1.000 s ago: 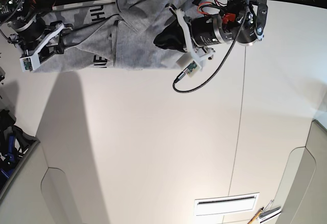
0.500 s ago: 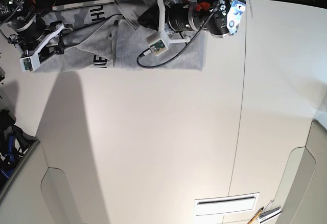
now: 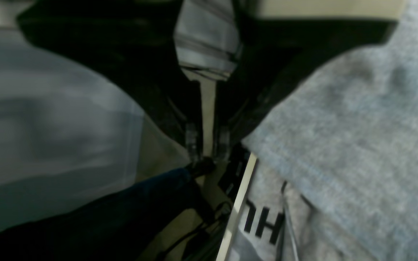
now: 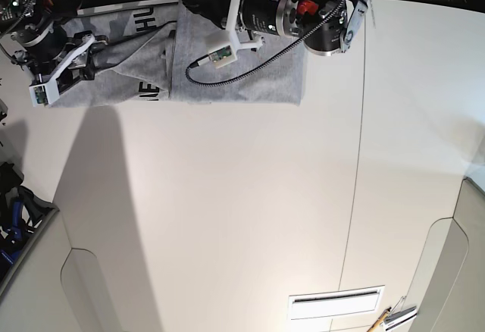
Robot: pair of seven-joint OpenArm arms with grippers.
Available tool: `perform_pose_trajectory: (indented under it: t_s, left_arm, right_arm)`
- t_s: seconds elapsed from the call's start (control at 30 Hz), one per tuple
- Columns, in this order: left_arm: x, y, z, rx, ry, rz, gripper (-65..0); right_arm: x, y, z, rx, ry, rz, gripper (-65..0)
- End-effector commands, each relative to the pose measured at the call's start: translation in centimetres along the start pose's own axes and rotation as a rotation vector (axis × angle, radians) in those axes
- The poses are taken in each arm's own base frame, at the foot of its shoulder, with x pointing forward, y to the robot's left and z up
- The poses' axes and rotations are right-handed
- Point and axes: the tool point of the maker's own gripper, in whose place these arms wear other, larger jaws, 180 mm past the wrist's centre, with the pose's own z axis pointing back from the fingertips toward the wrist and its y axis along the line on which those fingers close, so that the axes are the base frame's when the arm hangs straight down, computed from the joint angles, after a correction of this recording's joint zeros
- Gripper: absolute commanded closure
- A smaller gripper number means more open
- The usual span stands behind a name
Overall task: Fold the T-shirt properly
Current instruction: 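Press the folded bundle down with the left gripper, then release the shirt with the left gripper and lift it away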
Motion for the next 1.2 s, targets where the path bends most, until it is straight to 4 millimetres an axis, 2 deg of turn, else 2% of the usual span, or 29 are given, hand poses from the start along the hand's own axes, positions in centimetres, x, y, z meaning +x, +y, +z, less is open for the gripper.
perform_pose_trajectory:
  t_s: [0.0,0.07,0.17,0.3,0.4,0.53,0.7,0.9,1.03,1.17]
  left_arm:
    - [1.3,-0.4,0.4,-0.014,-0.041,-0.028,-5.4]
    - [1.3,-0.1,0.5,-0.003,-0.041,-0.031,-5.4]
    - [1.4,0.4,0.8,0.011,-0.05,-0.023,-5.4]
    - [1.9,1.3,1.5,0.043,-0.083,-0.01,-5.4]
    - [2.4,2.0,2.0,0.064,-0.118,-0.001,-5.4]
    - [2.9,2.5,2.5,0.082,-0.149,0.005,-5.4]
    - [3.0,2.8,2.7,0.091,-0.151,0.003,-5.4]
    - [3.4,2.9,2.8,0.095,-0.155,-0.007,-5.4]
    - [3.4,2.9,2.8,0.095,-0.155,-0.007,-5.4]
    - [3.4,2.9,2.8,0.095,-0.156,-0.008,-5.4]
  right_arm:
    - [1.1,-0.7,0.4,-0.021,-0.039,0.021,-26.7]
    - [1.1,-2.3,0.8,-0.084,-0.032,0.055,-26.7]
    - [1.9,-6.5,2.1,-0.243,-0.051,0.063,-27.6]
    - [2.6,-11.6,4.6,-0.417,-0.054,0.059,-41.7]
    - [2.9,-13.9,6.0,-0.459,-0.069,0.037,-44.1]
    - [2.3,-15.7,5.9,-0.379,-0.102,-0.097,-44.1]
    - [0.6,-15.4,3.6,-0.14,-0.091,-0.25,-44.1]
    - [-1.5,-12.7,-0.1,0.196,-0.076,-0.48,-44.1]
    - [-3.0,-11.9,-1.6,0.303,-0.066,-0.627,-44.1]
    - [-4.0,-10.2,-2.4,0.367,-0.015,-0.652,-44.1]
